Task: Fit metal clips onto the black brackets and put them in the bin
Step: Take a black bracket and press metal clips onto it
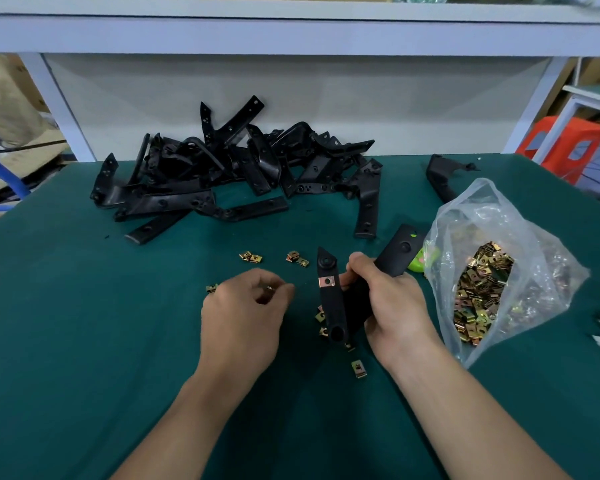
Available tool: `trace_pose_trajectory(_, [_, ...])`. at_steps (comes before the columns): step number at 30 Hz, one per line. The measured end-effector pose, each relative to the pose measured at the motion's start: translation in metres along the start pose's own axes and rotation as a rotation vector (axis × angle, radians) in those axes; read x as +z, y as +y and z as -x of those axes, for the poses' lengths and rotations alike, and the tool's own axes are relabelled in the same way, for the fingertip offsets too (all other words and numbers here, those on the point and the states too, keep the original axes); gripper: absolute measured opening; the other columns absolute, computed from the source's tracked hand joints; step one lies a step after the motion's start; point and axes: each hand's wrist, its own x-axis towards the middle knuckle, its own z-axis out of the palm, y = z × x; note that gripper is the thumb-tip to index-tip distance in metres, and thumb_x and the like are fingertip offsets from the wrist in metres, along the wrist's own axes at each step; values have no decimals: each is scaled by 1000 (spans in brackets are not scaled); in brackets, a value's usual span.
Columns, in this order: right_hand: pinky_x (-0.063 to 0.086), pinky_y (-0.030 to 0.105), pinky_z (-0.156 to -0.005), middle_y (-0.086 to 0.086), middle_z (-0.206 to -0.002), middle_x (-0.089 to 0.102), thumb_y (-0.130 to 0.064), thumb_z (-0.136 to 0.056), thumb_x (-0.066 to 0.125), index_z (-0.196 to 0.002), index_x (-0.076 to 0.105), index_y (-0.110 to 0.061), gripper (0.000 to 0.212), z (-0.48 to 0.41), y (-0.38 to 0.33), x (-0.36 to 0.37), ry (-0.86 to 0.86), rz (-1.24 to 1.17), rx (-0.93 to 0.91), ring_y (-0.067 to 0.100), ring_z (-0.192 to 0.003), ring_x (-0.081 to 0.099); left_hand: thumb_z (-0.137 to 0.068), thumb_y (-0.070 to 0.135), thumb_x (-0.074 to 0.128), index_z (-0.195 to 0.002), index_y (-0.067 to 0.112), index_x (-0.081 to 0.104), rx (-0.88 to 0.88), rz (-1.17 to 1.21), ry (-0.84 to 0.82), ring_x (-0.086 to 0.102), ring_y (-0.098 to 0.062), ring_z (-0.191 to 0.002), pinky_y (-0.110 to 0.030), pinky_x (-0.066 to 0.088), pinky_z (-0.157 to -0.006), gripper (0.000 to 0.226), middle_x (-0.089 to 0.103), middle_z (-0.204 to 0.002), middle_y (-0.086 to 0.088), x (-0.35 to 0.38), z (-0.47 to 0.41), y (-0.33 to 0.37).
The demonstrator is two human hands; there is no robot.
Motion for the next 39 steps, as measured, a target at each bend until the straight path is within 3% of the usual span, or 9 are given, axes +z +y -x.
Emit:
trace_pose_trajectory(4, [60,48,-75,8,-70,71,-25,-91,74,-61,74,-21,31,0,1,0,-8,0,-4,20,-64,67,-93,16,71,-93,34,75,-2,97,-36,62,21,-82,4,39,-64,19,71,-76,32,2,-3,-5])
trace_pose_trajectory(7, [61,52,-79,8,-69,70,-24,-92,74,-63,74,-19,29,1,0,0,-9,-4,-4,20,-64,67,-94,8,68,-85,34,73,0,120,-74,68,12,-77,0,44,-64,28,72,-78,31,3,-5,-7])
trace_pose_trajectory(9, [59,64,-84,10,-70,70,-24,-92,74,-66,73,-17,26,2,-1,1,-9,-11,2,23,-66,67,-96,6,64,-84,29,73,-14,145,-79,71,4,-71,-7,50,-63,27,74,-76,24,3,-6,-8])
trace_pose_trajectory(13, [54,73,-79,10,-71,70,-25,-92,74,-62,74,-19,30,3,-1,1,-19,-3,3,29,-70,66,-101,13,58,-86,30,68,33,76,-28,69,2,-73,-11,51,-66,25,72,-77,24,1,-6,-9])
trace_pose_trajectory(19, [56,69,-83,10,-71,70,-24,-92,73,-65,73,-18,28,2,0,1,-15,-7,9,25,-68,67,-104,22,53,-85,31,62,123,-21,-63,61,-1,-77,-12,41,-63,22,66,-74,23,4,-3,-8])
trace_pose_trajectory(25, [60,37,-66,8,-70,71,-25,-92,73,-66,73,-18,27,-1,2,-1,-4,10,-9,21,-67,68,-102,33,59,-65,22,56,128,-80,-60,55,-11,-62,-19,39,-51,39,59,-57,8,4,-4,-9])
trace_pose_trajectory(30, [60,39,-68,8,-71,71,-25,-93,72,-74,71,-14,21,0,1,-2,-1,15,-2,21,-68,68,-93,37,71,-64,22,64,49,-69,-58,51,-6,-47,-18,39,-43,34,60,-55,13,6,-3,-7])
trace_pose_trajectory(34, [60,42,-71,7,-70,71,-25,-93,73,-73,71,-15,22,0,0,-2,4,7,1,20,-67,67,-89,30,74,-63,20,65,-11,-55,-58,50,-12,-40,-22,39,-39,30,62,-50,4,5,-2,-8])
trace_pose_trajectory(39, [60,56,-80,7,-70,71,-25,-93,73,-67,73,-18,27,1,-1,-2,4,-8,19,19,-64,67,-82,34,82,-62,24,64,-29,-137,23,57,-8,-53,-26,39,-46,29,61,-51,14,1,-3,-8])
